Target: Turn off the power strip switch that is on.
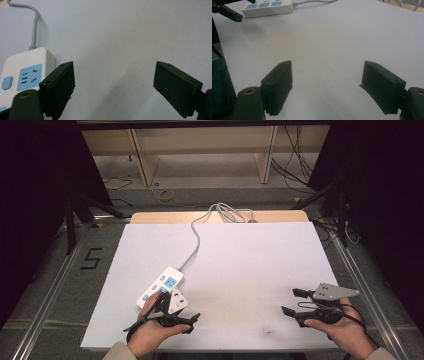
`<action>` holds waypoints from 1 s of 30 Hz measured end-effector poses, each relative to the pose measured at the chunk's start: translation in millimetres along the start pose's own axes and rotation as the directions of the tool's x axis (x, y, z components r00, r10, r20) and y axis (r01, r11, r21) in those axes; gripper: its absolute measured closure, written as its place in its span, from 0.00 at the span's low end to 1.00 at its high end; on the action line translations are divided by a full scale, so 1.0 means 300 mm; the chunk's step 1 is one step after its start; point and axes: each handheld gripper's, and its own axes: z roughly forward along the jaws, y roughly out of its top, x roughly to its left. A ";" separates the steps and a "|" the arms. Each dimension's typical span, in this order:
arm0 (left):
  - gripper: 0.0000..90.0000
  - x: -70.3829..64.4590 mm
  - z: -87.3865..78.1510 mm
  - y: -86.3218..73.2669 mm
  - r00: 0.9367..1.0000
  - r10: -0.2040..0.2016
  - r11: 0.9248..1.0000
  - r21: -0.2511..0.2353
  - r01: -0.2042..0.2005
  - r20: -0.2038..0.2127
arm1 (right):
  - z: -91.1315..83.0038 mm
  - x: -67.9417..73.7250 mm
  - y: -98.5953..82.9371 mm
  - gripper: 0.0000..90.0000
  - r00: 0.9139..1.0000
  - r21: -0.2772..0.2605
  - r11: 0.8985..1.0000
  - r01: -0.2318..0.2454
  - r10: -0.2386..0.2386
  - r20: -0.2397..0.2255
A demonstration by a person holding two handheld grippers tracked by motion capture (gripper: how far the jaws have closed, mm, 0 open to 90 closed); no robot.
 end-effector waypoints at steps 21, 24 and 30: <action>0.78 0.046 -0.031 0.014 0.988 -0.096 0.995 -0.007 0.096 -0.121 | 0.001 0.002 0.001 0.28 1.000 0.003 1.000 0.003 -0.003 -0.002; 0.91 0.060 -0.042 0.017 0.983 -0.129 0.992 -0.021 0.128 -0.132 | 0.002 0.003 0.001 0.28 1.000 0.003 1.000 -0.001 0.001 0.000; 1.00 0.092 -0.049 0.014 0.977 -0.143 0.989 0.001 0.145 -0.159 | 0.003 0.003 0.002 0.28 1.000 0.004 1.000 0.001 -0.001 -0.002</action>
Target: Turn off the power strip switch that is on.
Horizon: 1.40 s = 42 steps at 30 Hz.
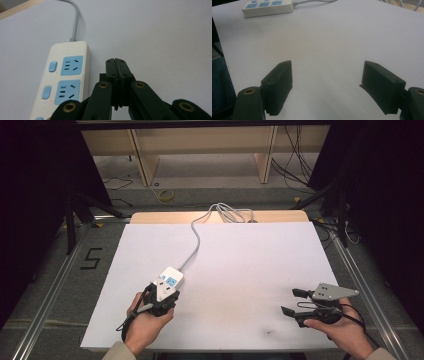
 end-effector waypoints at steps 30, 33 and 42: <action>1.00 0.191 0.014 -0.020 0.988 -0.082 0.992 0.079 0.093 -0.133 | 0.006 -0.001 0.001 0.28 1.000 0.003 1.000 0.007 -0.007 -0.003; 1.00 0.208 0.020 -0.026 0.986 -0.090 0.991 0.087 0.103 -0.138 | 0.005 -0.001 0.001 0.28 1.000 0.005 1.000 0.005 -0.005 -0.002; 1.00 0.237 0.047 -0.028 0.985 -0.097 0.988 0.105 0.112 -0.140 | 0.007 -0.001 0.001 0.28 1.000 0.006 1.000 0.004 -0.004 -0.004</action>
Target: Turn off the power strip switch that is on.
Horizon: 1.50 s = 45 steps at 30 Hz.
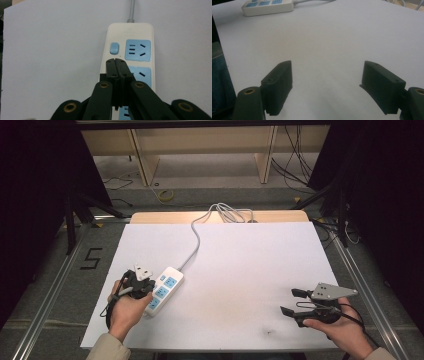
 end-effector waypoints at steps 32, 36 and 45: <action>1.00 0.024 0.092 0.013 0.999 0.032 0.995 0.091 -0.035 0.033 | 0.002 -0.001 -0.001 0.28 1.000 0.003 1.000 -0.003 0.003 -0.003; 1.00 0.019 0.093 0.015 0.999 0.041 0.994 0.097 -0.043 0.025 | 0.003 -0.001 -0.001 0.28 1.000 0.004 1.000 -0.001 0.001 -0.005; 1.00 0.018 0.096 0.024 0.998 0.053 0.991 0.118 -0.056 0.025 | 0.002 -0.001 -0.002 0.28 1.000 0.008 1.000 -0.002 0.002 -0.004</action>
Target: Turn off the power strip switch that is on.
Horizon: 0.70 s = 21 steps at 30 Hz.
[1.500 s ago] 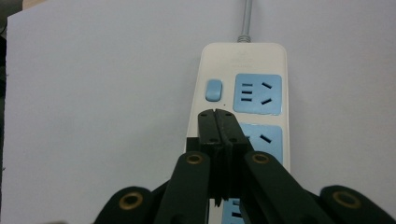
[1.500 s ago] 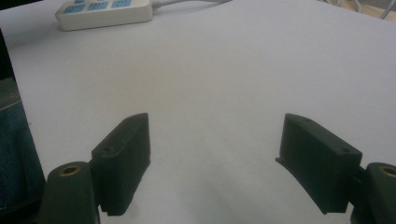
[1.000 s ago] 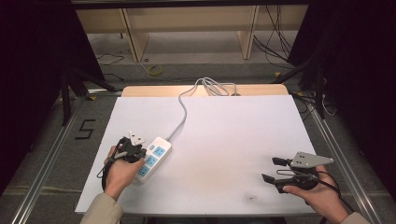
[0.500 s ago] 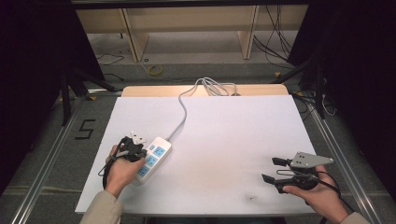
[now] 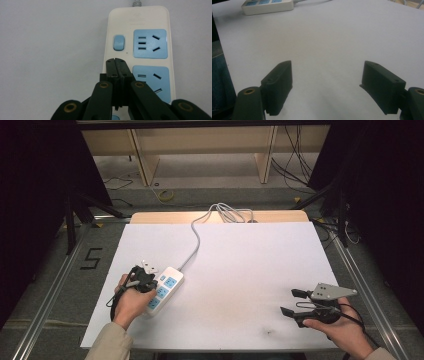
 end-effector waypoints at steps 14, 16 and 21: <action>1.00 -0.007 0.014 0.022 1.000 -0.009 1.000 0.017 0.009 0.018 | -0.001 0.000 -0.001 0.28 1.000 0.002 1.000 0.002 -0.002 0.000; 1.00 -0.007 0.014 0.022 1.000 -0.005 1.000 0.017 0.005 0.018 | -0.002 0.000 -0.001 0.28 1.000 0.000 1.000 0.000 0.000 0.000; 1.00 0.011 0.008 0.018 1.000 -0.028 0.999 0.024 0.027 0.015 | -0.001 -0.001 -0.002 0.28 1.000 0.003 1.000 0.004 -0.004 -0.001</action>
